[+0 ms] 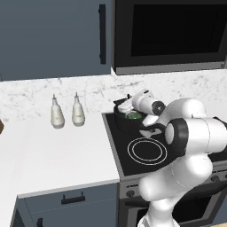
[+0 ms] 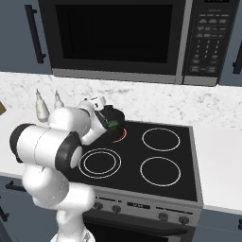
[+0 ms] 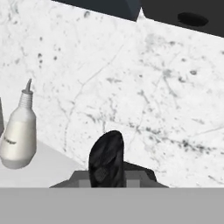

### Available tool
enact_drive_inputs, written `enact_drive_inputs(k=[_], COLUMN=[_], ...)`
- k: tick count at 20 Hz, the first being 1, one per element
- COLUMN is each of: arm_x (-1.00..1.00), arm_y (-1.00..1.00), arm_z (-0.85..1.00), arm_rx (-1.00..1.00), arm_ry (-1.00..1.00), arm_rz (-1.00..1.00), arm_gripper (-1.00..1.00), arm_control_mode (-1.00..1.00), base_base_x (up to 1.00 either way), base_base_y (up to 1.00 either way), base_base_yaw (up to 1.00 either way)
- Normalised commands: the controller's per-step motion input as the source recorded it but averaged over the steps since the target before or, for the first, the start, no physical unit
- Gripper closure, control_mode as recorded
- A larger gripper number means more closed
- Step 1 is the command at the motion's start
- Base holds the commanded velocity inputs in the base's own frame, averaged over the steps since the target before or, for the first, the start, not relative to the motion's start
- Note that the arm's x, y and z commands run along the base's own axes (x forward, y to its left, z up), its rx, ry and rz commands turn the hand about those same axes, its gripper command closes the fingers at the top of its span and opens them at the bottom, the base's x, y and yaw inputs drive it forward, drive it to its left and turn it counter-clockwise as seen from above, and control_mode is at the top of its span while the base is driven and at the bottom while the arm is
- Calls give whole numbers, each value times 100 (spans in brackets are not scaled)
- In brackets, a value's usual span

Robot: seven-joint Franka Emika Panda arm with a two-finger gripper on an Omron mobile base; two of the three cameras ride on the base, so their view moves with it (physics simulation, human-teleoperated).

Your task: Put the lemon and broccoli in the pot. Retrieve the spatula and lightly stir the vegetables in the pot.

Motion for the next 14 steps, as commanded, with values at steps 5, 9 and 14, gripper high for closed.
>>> enact_drive_inputs(k=[5, 9, 14], arm_x=[-1, 26, 58], arm_y=[0, -3, -8], arm_z=[-5, -36, -41], arm_rx=[4, 0, -3], arm_ry=[17, 4, -1], arm_rz=[-2, 0, 0], arm_gripper=[100, 100, 100], arm_control_mode=[-100, -100, -100], base_base_x=[0, 0, 0], base_base_y=[0, 0, 0], base_base_yaw=[0, 0, 0])
